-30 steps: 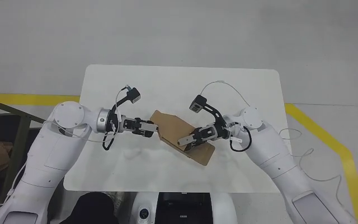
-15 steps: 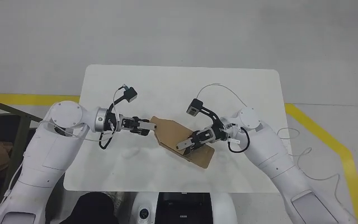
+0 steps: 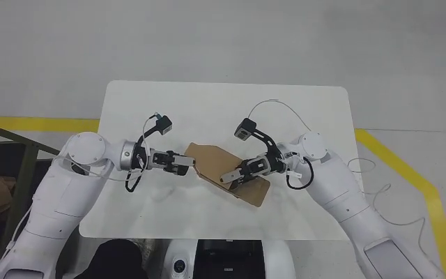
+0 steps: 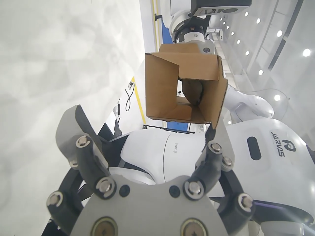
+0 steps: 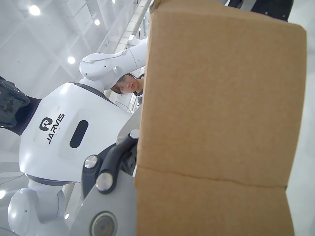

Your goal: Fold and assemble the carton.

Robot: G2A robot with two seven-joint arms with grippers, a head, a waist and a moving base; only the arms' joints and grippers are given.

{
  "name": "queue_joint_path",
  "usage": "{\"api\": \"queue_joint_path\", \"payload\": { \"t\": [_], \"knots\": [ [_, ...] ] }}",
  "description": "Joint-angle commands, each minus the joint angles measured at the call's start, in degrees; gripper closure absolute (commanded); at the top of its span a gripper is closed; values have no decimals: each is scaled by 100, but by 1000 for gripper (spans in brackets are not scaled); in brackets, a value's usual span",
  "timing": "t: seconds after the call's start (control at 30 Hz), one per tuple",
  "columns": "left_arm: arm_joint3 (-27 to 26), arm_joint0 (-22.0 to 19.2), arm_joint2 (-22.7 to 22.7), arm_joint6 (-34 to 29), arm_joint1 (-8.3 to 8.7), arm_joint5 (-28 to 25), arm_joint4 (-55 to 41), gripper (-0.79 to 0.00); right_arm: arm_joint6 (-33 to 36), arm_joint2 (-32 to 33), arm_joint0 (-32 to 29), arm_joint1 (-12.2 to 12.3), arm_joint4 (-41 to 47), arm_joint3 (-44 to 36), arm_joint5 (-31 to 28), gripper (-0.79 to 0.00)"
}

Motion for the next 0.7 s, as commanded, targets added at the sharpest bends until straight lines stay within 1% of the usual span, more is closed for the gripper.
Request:
{"api": "queue_joint_path", "payload": {
  "t": [0.0,0.2,0.37,0.5,0.67],
  "knots": [
    [-2,20,7,20,1,-4,1,-785,-4,-1,-4,-1,3,-12,-3,0],
    [-57,18,-151,156,25,-105,70,-785,9,10,-20,3,-7,11,9,0],
    [-270,85,-296,114,39,-430,-117,-785,-52,80,-66,17,-5,79,-51,0],
    [-336,232,-367,56,58,-474,-144,-785,-75,160,-87,33,25,87,-75,0],
    [-383,436,-402,23,82,-368,-92,-785,-93,226,-73,44,30,58,-93,0]
  ]
}}
